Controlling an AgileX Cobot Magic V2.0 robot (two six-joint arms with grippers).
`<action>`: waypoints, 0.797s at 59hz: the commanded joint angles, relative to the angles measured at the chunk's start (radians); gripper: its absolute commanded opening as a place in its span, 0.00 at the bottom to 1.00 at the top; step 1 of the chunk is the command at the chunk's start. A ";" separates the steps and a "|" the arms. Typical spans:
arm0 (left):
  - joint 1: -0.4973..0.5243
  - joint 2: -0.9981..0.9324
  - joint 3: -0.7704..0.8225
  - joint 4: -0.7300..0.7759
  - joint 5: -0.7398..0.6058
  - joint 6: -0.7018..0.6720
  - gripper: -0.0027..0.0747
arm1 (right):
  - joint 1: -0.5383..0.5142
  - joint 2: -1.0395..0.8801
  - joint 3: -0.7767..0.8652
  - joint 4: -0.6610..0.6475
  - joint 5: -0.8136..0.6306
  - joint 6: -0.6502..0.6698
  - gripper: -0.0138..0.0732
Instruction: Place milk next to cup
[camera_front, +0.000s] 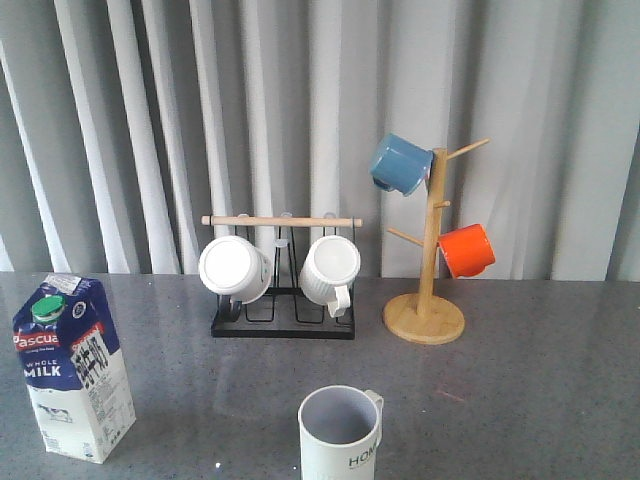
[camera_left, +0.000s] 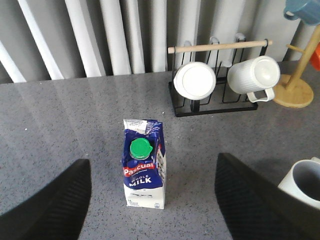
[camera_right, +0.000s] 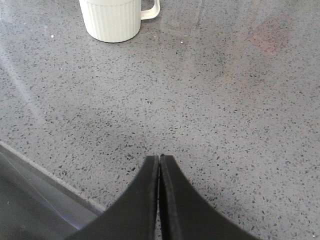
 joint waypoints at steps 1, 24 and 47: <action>-0.003 0.074 -0.063 0.003 -0.006 -0.027 0.70 | -0.005 0.004 -0.029 0.004 -0.061 0.004 0.15; -0.003 0.292 -0.059 -0.008 0.006 -0.045 0.70 | -0.005 0.004 -0.029 0.004 -0.061 0.007 0.15; -0.003 0.367 -0.059 -0.007 0.005 -0.016 0.70 | -0.005 0.004 -0.029 0.004 -0.062 0.007 0.15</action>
